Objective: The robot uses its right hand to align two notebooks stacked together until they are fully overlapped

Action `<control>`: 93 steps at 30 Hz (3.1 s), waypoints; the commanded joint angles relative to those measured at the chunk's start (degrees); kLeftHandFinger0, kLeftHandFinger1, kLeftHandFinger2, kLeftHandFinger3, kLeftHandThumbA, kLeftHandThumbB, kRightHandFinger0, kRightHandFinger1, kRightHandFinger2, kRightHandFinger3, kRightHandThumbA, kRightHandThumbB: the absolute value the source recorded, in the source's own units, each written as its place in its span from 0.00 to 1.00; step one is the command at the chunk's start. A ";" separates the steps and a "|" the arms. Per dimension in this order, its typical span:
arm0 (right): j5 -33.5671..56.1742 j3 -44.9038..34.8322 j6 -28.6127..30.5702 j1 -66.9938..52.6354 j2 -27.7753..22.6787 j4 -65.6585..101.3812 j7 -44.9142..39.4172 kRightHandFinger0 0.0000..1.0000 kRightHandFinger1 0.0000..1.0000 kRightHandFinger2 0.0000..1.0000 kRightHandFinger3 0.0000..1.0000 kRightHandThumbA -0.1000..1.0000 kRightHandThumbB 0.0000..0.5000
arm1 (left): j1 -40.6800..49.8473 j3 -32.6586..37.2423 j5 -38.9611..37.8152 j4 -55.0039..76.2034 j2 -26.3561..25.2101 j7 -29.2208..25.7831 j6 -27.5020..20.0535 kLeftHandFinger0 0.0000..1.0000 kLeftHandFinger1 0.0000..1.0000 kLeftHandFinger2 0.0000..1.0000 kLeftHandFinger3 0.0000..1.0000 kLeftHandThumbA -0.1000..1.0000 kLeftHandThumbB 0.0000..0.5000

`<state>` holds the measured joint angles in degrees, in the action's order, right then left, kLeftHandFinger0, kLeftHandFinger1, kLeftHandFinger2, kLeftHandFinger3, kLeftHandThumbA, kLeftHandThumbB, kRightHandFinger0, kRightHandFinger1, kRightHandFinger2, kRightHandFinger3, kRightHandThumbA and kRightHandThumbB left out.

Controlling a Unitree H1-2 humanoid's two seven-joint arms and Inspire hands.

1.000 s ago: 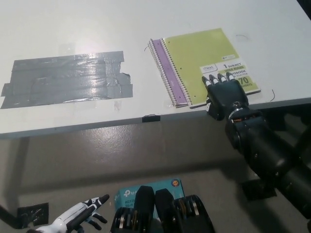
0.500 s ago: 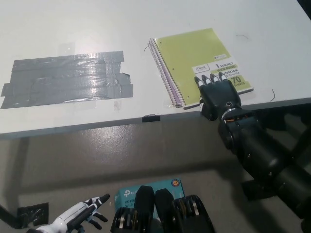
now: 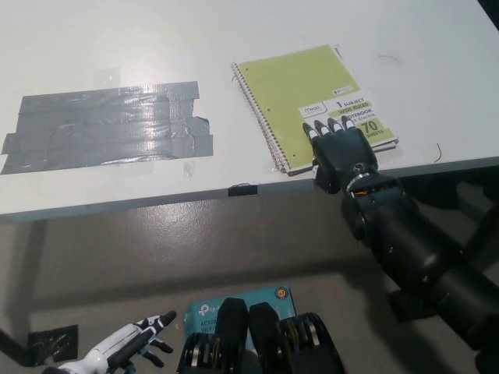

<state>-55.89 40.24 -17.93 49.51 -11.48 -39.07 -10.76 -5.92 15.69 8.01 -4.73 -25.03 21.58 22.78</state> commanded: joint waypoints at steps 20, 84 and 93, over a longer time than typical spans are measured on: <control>2.36 -2.03 -9.00 -3.05 5.88 -2.13 -8.10 1.00 1.00 1.00 1.00 1.00 1.00 | 0.54 -0.10 0.28 2.11 0.04 0.34 -1.13 0.67 0.66 0.74 1.00 1.00 1.00; -6.51 -19.94 -9.00 -4.83 8.74 -2.42 -11.43 1.00 1.00 1.00 1.00 1.00 1.00 | 3.53 -0.81 0.55 2.80 1.38 -0.27 -1.59 0.65 0.60 0.66 1.00 1.00 1.00; -4.41 -17.92 -9.00 -5.44 8.21 -0.73 -11.20 1.00 1.00 1.00 1.00 1.00 1.00 | 3.67 -0.87 0.52 2.93 1.49 -0.14 -2.22 0.69 0.65 0.70 1.00 1.00 1.00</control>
<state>-63.73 21.52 -26.12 46.44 -2.42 -38.38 -15.66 -2.64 15.32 8.29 -3.57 -23.11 21.54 21.59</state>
